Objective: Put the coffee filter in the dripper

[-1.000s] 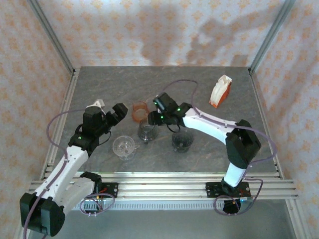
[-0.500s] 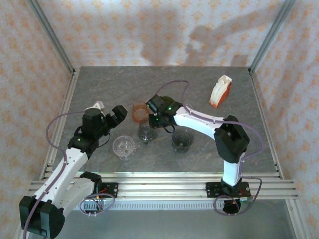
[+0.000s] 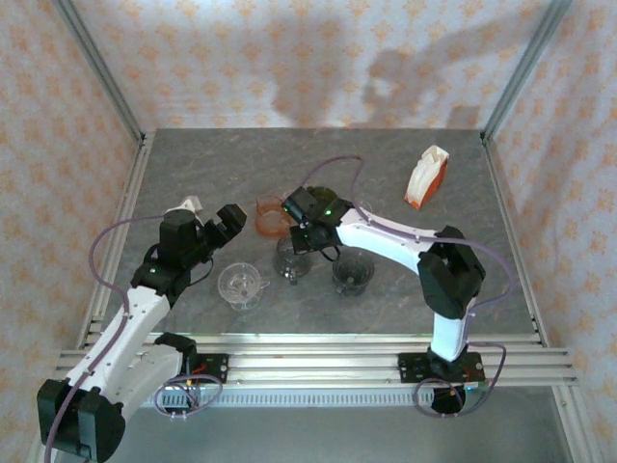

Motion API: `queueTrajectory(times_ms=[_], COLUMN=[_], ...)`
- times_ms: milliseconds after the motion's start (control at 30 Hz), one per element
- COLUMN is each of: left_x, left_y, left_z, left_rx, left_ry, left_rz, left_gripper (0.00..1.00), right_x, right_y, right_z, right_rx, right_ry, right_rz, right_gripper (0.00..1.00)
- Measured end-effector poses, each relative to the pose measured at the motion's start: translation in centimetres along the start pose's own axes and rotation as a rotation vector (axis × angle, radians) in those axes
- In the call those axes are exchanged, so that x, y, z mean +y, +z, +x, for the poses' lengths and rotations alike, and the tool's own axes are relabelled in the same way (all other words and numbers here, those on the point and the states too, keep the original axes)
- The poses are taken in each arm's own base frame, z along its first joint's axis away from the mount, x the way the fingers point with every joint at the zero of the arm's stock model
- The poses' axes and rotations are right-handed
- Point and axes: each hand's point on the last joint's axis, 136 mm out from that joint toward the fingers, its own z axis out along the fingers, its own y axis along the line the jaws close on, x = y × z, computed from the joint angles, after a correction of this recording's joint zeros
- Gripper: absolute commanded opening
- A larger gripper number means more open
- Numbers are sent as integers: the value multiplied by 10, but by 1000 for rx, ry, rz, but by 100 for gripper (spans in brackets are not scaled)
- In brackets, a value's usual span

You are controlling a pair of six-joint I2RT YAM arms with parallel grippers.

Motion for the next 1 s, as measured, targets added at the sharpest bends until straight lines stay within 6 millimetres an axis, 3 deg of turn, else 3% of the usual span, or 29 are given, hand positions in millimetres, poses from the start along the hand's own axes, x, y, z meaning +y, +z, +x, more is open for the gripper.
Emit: queueTrajectory(times_ms=[267,533,1000], left_x=[0,2,2], left_y=[1,4,6], left_z=[1,3,4], left_rx=[6,16,26], left_ry=[-1,-3,-4], left_rz=[3,-4,-3], left_gripper=[100,100,100], right_x=[-19,-13,-3], right_y=[-20,-26,-25], right_z=[38,63,63], right_rx=[46,61,37], right_ry=[-27,-81,-88], right_rz=[40,34,5], right_gripper=[2,7,29])
